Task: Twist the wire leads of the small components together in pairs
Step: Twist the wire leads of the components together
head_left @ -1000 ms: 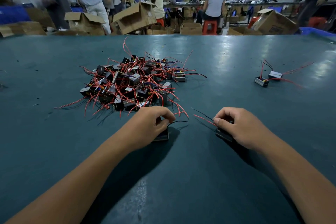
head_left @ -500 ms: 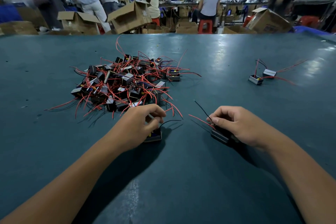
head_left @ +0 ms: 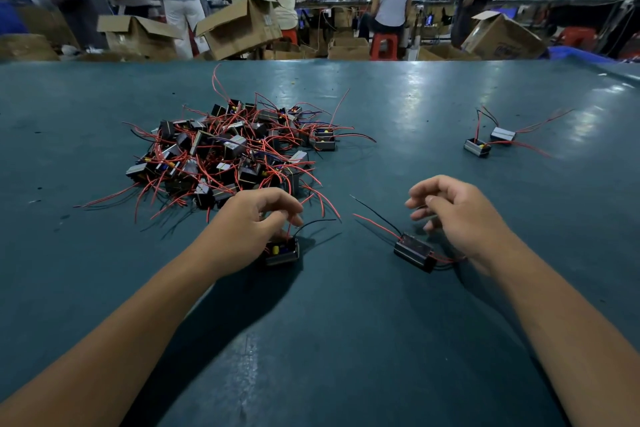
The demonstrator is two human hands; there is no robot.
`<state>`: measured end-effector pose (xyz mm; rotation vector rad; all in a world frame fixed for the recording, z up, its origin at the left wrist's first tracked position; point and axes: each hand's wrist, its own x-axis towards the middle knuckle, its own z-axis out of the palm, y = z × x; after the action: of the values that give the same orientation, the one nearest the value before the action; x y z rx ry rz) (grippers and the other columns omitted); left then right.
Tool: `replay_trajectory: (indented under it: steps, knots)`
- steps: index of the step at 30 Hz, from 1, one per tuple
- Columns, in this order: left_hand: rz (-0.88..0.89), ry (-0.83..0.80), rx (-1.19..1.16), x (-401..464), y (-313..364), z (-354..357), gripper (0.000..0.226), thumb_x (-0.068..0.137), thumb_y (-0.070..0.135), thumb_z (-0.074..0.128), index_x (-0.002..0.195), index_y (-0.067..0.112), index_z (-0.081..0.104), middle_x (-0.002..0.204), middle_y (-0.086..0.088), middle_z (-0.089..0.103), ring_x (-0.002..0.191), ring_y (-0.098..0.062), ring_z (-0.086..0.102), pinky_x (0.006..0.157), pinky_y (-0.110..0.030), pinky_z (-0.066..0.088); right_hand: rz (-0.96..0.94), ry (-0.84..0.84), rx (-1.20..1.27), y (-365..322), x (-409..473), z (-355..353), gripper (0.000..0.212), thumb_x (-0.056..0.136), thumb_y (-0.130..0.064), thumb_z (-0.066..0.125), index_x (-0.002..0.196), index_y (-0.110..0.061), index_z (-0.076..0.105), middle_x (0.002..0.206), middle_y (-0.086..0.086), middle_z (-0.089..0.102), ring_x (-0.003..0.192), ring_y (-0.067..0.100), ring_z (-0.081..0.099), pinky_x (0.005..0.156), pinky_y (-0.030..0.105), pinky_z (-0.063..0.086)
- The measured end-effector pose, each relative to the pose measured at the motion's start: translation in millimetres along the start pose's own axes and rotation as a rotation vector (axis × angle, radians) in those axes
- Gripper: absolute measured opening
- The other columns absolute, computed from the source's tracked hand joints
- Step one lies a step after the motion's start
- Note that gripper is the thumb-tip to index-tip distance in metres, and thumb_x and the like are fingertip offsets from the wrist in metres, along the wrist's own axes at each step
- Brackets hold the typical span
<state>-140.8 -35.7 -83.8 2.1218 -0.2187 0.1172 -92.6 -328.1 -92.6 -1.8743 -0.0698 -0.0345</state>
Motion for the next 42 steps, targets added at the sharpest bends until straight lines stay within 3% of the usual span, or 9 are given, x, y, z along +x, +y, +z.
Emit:
replay_trajectory:
  steps: [5,8,11,17,21,25,27,35,42]
  knots:
    - [0.015,-0.024,-0.032,-2.0,4.4,-0.3,0.025,0.099,-0.002,0.052,0.102,0.014,0.071,0.095,0.001,0.076,0.084,-0.007,0.071,0.07,-0.015,0.055,-0.36,0.081,-0.331,-14.8,-16.0,8.2,0.018,0.093,-0.012,0.058,0.091,-0.027,0.067,0.079,-0.004,0.07,0.063,0.001,0.053,0.063,0.015,0.041]
    - [0.021,-0.1,-0.04,-5.1,7.3,1.1,0.025,0.098,-0.001,0.055,0.106,0.016,0.07,0.1,0.006,0.076,0.083,-0.011,0.075,0.067,-0.016,0.054,-0.607,-0.112,-0.641,-21.0,-32.8,32.9,0.021,0.092,-0.024,0.064,0.113,-0.027,0.067,0.099,-0.006,0.065,0.096,0.011,0.055,0.088,0.027,0.041]
    - [0.031,-0.161,-0.079,-8.0,9.7,3.8,0.021,0.096,0.0,0.06,0.109,0.014,0.07,0.104,0.004,0.076,0.086,-0.012,0.075,0.065,-0.014,0.052,-0.631,-0.197,-0.87,-20.8,-40.4,50.4,0.038,0.096,-0.04,0.056,0.133,-0.031,0.056,0.126,-0.009,0.054,0.124,0.014,0.041,0.104,0.033,0.028]
    - [0.063,-0.22,-0.086,-9.0,11.3,3.1,0.019,0.096,0.004,0.063,0.109,0.014,0.07,0.107,0.007,0.075,0.085,-0.016,0.075,0.066,-0.019,0.056,-0.649,-0.237,-0.851,-15.9,-40.8,53.7,0.039,0.097,-0.042,0.053,0.136,-0.035,0.052,0.135,-0.013,0.047,0.133,0.01,0.032,0.109,0.03,0.017]
    - [0.1,-0.247,-0.069,-9.0,10.9,3.8,0.026,0.09,0.005,0.072,0.112,0.017,0.068,0.11,0.007,0.073,0.086,-0.035,0.07,0.073,-0.032,0.061,-0.658,-0.209,-0.808,-14.8,-39.3,54.5,0.012,0.096,-0.033,0.059,0.103,-0.027,0.065,0.12,-0.009,0.058,0.125,0.015,0.044,0.105,0.028,0.018]
    - [0.106,-0.308,-0.086,-10.4,10.1,6.7,0.048,0.086,-0.002,0.073,0.125,0.024,0.061,0.113,0.008,0.071,0.089,-0.013,0.072,0.069,-0.019,0.055,-0.585,-0.184,-0.772,-13.8,-39.3,55.6,0.008,0.095,-0.031,0.059,0.093,-0.024,0.061,0.098,-0.008,0.062,0.107,0.016,0.05,0.097,0.03,0.025]
    - [0.109,-0.338,-0.058,-12.1,10.5,8.8,0.055,0.087,-0.003,0.071,0.13,0.028,0.056,0.113,0.01,0.07,0.093,-0.015,0.071,0.067,-0.021,0.054,-0.55,-0.176,-0.766,-12.7,-39.3,55.1,0.012,0.094,-0.035,0.059,0.088,-0.026,0.058,0.091,-0.009,0.059,0.1,0.016,0.049,0.096,0.033,0.028]
    - [0.224,-0.395,0.051,-14.0,13.0,8.3,0.028,0.089,-0.003,0.069,0.108,0.016,0.074,0.111,0.002,0.068,0.102,-0.018,0.066,0.084,-0.04,0.055,-0.473,-0.134,-0.699,-13.1,-35.1,49.9,0.031,0.087,-0.05,0.065,0.073,-0.025,0.054,0.083,-0.007,0.059,0.089,0.014,0.048,0.094,0.038,0.034]
    - [0.261,-0.444,0.134,-12.7,12.9,6.9,0.028,0.09,0.004,0.069,0.112,0.02,0.076,0.127,0.007,0.063,0.114,-0.007,0.061,0.092,-0.032,0.052,-0.479,-0.112,-0.633,-20.8,-34.6,41.7,0.021,0.085,-0.041,0.072,0.079,-0.024,0.059,0.09,-0.008,0.061,0.092,0.013,0.049,0.09,0.032,0.033]
